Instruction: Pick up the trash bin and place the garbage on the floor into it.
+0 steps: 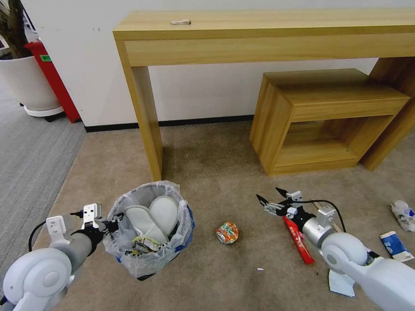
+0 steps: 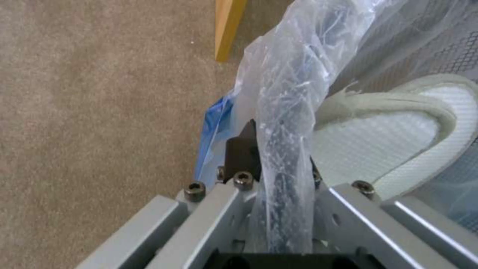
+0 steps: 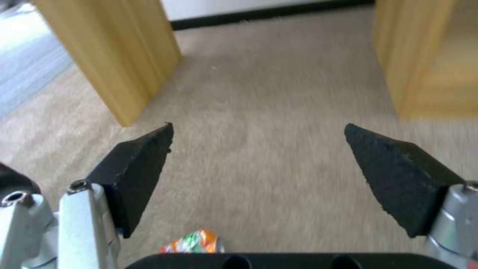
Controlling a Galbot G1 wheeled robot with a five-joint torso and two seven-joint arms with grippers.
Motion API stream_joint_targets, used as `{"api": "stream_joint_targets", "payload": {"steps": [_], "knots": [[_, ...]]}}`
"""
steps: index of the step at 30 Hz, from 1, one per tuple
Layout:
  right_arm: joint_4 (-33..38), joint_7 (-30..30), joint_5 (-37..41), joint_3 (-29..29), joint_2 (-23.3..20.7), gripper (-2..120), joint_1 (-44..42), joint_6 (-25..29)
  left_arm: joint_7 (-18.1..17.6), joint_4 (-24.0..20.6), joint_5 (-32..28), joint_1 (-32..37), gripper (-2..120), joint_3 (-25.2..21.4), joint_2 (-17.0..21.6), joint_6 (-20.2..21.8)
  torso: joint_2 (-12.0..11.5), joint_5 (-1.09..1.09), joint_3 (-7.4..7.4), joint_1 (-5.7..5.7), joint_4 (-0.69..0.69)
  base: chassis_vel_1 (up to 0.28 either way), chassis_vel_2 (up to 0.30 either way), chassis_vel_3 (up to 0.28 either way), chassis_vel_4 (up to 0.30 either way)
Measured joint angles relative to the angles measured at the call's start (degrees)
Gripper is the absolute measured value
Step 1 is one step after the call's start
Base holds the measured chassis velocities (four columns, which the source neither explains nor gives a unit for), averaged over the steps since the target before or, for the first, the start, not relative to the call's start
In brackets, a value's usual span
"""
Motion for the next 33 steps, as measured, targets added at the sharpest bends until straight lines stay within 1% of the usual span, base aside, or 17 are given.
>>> {"api": "stream_joint_targets", "payload": {"steps": [1, 3, 5, 8, 17, 20, 21, 23, 26, 27, 31, 32, 33], "knots": [[0.0, 0.0, 0.0, 0.0, 0.0, 88, 0.0, 0.0, 0.0, 0.0, 0.0, 0.0, 1, 0.0, 0.0, 0.0, 0.0, 0.0, 0.0, 0.0, 0.0, 0.0, 0.0, 0.0, 0.0], [0.7, 1.5, 4.0, 1.7, 0.0, 88, -2.5, -1.1, 0.1, 0.3, 0.2, 0.0, 1, 0.1, 0.0, -0.1, 0.0, 0.0, 0.0, 0.0, 0.0, 0.0, 0.0, 0.0, 0.0], [0.9, 2.0, 5.0, 2.2, 0.1, 88, -3.4, -1.5, 0.2, 0.4, 0.3, 0.0, 1, 0.2, 0.0, -0.2, 0.0, 0.0, 0.0, 0.0, 0.0, 0.0, 0.0, 0.0, 0.0], [1.1, 4.7, 8.3, 3.3, 1.0, 92, -5.8, -3.1, 0.5, 1.0, 0.7, -0.1, 1, 0.3, -0.1, -0.4, 0.0, 0.0, 0.0, 0.0, 0.0, 0.0, 0.0, 0.0, 0.0], [0.1, 5.0, 12.6, 4.3, 2.6, 92, -7.6, -7.3, 1.0, 1.6, 1.1, -0.1, 1, 0.4, -0.1, -0.7, 0.0, 0.0, 0.0, 0.0, 0.0, 0.0, 0.0, 0.0, 0.0], [-1.0, 3.5, 14.8, 4.8, 3.7, 93, -8.8, -10.6, 1.2, 2.1, 1.4, 0.0, 1, 0.4, -0.1, -1.0, 0.0, 0.0, 0.0, 0.0, 0.0, 0.0, 0.0, 0.0, 0.0], [-1.0, 3.5, 14.8, 4.8, 3.7, 93, -8.8, -10.6, 1.2, 2.1, 1.4, 0.0, 1, 0.4, -0.1, -1.0, 0.0, 0.0, 0.0, 0.0, 0.0, 0.0, 0.0, 0.0, 0.0], [-2.3, 1.9, 15.5, 4.9, 4.5, 93, -9.5, -12.3, 1.4, 2.5, 1.7, 0.0, 1, 0.4, -0.1, -1.3, 0.0, 0.0, 0.0, 0.0, 0.0, 0.0, 0.0, 0.0, 0.0], [-3.4, 0.7, 15.6, 4.9, 5.4, 93, -9.7, -13.1, 1.5, 2.8, 1.9, -0.1, 1, 0.4, -0.1, -1.4, 0.0, -0.01, 0.0, 0.0, 0.0, 0.0, 0.0, 0.0, 0.0], [-5.4, -0.7, 15.7, 4.4, 6.8, 93, -9.9, -13.8, 1.6, 3.0, 2.0, -0.1, 1, 0.4, -0.1, -1.4, 0.0, 0.02, 0.0, 0.0, 0.0, 0.0, 0.0, 0.0, 0.0], [-7.4, -2.5, 15.7, 4.0, 7.7, 93, -10.3, -14.1, 1.7, 3.1, 2.0, 0.0, 1, 0.4, -0.1, -1.5, 0.0, -0.01, 0.0, 0.0, 0.0, 0.0, 0.0, 0.0, 0.0], [-8.4, -4.0, 15.5, 4.0, 8.2, 93, -10.4, -14.4, 1.7, 3.1, 2.0, 0.1, 1, 0.4, -0.1, -1.5, 0.0, 0.0, 0.0, 0.0, 0.0, 0.0, 0.0, 0.0, 0.0], [-9.3, -5.0, 15.5, 3.9, 8.8, 96, -10.4, -14.2, 1.8, 3.1, 2.0, 0.1, 1, 0.4, -0.1, -1.5, 0.0, 0.0, 0.0, 0.0, 0.0, 0.0, 0.0, 0.0, 0.0]]}}
